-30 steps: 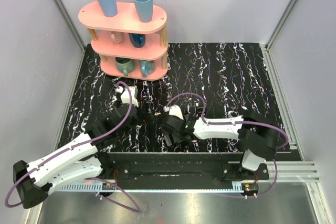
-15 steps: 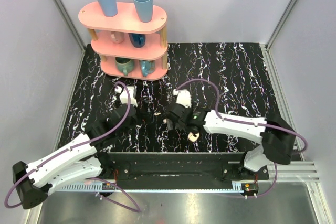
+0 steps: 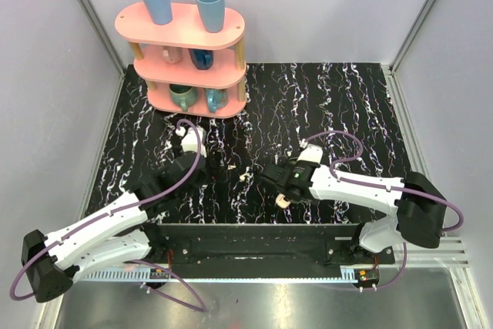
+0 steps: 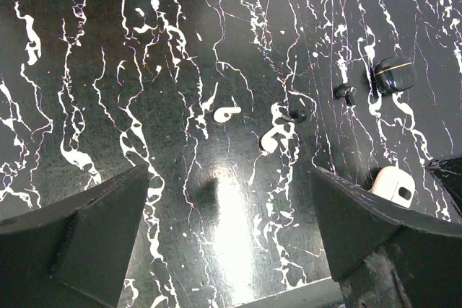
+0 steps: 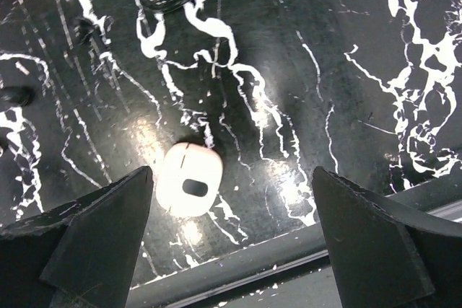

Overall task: Insert the wireless bluetooth earbuds into the charging case
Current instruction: Pick up the charging case at the center of the board.

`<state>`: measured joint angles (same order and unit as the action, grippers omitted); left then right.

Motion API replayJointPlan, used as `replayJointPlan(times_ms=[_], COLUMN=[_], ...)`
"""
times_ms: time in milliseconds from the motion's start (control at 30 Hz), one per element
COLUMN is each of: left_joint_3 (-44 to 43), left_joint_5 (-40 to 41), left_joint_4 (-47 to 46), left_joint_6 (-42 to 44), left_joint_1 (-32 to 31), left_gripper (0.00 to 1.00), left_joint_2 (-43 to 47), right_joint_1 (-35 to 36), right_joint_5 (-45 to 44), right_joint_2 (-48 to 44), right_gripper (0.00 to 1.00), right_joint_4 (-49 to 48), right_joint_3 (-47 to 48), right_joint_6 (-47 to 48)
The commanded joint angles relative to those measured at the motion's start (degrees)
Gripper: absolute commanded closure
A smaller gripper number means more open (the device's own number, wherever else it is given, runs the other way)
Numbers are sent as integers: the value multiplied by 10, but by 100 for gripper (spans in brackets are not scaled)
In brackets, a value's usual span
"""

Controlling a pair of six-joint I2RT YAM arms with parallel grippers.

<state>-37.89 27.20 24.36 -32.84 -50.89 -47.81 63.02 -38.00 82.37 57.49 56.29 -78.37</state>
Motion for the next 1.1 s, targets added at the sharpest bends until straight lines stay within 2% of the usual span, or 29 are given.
replayJointPlan(times_ms=[0, 133, 300, 467, 733, 1067], left_joint_3=[-22, -16, -17, -15, -16, -13], left_joint_5=[0, 0, -9, -11, -15, -7], left_joint_4=[-17, -19, -25, -29, -31, -30], left_joint_6=[8, 2, 4, 3, 3, 2], left_joint_1=[2, 2, 2, 2, 2, 2], left_gripper=[1, 1, 1, 1, 1, 1], left_joint_2=[-1, 2, -3, -7, -11, -4], right_joint_1=[-26, -55, -59, -59, -59, -60], right_joint_5=[-9, 31, 63, 103, 142, 159], right_joint_2=[-45, -96, -120, -93, -58, -20], right_gripper=[0, 0, 0, 0, 0, 2], right_joint_4=[1, -49, -95, -131, -184, -192], right_joint_3=[-22, -56, -88, -85, -104, -117], right_joint_6=[-44, -25, -22, -31, -102, -153])
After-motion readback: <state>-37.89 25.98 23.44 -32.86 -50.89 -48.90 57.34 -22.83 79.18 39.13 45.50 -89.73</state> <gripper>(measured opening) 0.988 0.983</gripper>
